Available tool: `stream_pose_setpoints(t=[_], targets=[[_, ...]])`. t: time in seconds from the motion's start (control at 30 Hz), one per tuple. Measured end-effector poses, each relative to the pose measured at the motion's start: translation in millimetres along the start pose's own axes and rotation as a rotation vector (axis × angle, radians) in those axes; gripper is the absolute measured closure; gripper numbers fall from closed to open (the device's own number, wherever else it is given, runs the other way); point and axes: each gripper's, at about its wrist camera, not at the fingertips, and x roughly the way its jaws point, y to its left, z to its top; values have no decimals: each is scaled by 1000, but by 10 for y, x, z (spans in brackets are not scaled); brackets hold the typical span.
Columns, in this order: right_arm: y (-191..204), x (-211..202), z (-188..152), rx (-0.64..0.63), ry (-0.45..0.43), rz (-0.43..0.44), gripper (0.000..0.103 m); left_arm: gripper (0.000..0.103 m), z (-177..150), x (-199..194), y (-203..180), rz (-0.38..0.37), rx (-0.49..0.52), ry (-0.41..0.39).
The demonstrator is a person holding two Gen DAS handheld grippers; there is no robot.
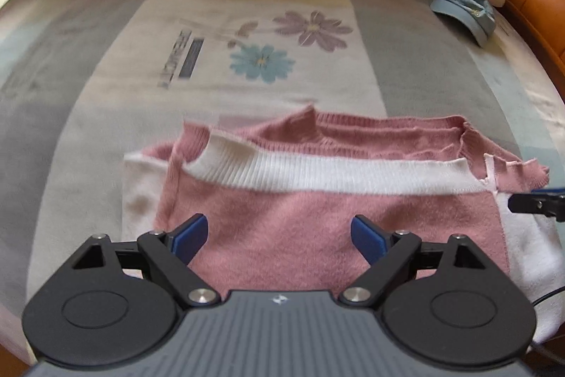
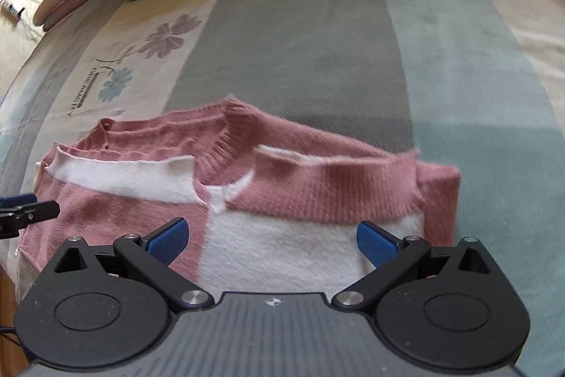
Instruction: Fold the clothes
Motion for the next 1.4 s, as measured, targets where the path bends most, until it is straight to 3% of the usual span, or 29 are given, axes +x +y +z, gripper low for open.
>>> stream_pose_setpoints(t=[0.27,0.67,0.83,1.1,1.4], targets=[[470,-26,93,-75,-47,-15,0,15,14,19,23,-83,112,-34],[1439,-159,-78,-96,-125,-108,0,15,-135,163,502,-278,223,-22],[1699,-55,-140,-116,-97,-101,0,14,-205,199,605,-327,237,-19],[1581,-40,-313,-50,-80,-140,0,14,-167,73,643,-331,272,-1],[954,-8,-531,-19,-67,-196,0,14,-311,132,572,-264,227,-18]])
